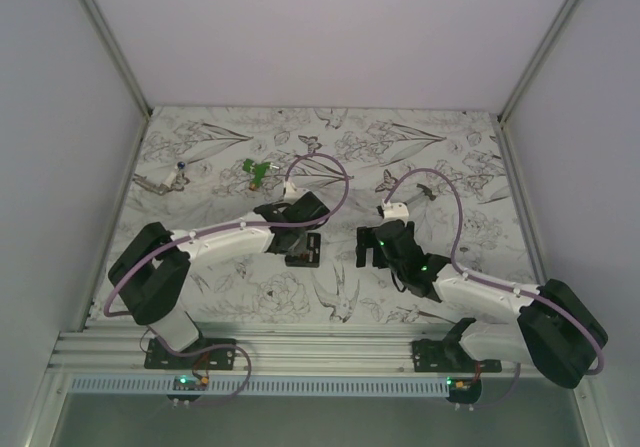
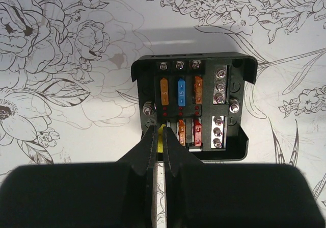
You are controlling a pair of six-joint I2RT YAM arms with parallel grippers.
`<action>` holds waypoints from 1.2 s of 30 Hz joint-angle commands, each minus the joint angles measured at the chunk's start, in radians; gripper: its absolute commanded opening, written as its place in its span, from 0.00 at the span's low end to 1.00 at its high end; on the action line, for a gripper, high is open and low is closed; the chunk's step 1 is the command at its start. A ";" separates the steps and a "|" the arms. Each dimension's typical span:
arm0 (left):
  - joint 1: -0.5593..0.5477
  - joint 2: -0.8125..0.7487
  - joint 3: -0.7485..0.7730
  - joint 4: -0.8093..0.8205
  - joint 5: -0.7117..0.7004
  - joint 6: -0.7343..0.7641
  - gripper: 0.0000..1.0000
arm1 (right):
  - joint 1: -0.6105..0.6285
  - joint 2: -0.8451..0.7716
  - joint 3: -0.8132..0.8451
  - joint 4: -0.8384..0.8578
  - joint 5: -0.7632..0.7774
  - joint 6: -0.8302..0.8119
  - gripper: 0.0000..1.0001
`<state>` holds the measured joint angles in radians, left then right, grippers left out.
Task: Snap on the fuse box
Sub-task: Install the fuse at the fuse box base.
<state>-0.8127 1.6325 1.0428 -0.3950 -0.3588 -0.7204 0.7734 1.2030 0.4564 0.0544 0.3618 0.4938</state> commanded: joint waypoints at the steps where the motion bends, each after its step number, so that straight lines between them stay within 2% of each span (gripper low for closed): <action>1: -0.006 0.010 0.022 -0.048 -0.031 0.009 0.00 | -0.010 -0.019 0.001 -0.003 0.031 0.007 1.00; 20: -0.026 0.045 0.006 -0.048 -0.039 -0.014 0.00 | -0.009 -0.011 -0.001 0.005 0.023 0.007 1.00; 36: -0.097 0.016 -0.057 -0.048 -0.150 -0.091 0.00 | -0.009 -0.008 -0.002 0.012 0.018 0.008 1.00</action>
<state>-0.8913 1.6333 1.0161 -0.3893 -0.4751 -0.7738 0.7734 1.2030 0.4564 0.0540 0.3614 0.4938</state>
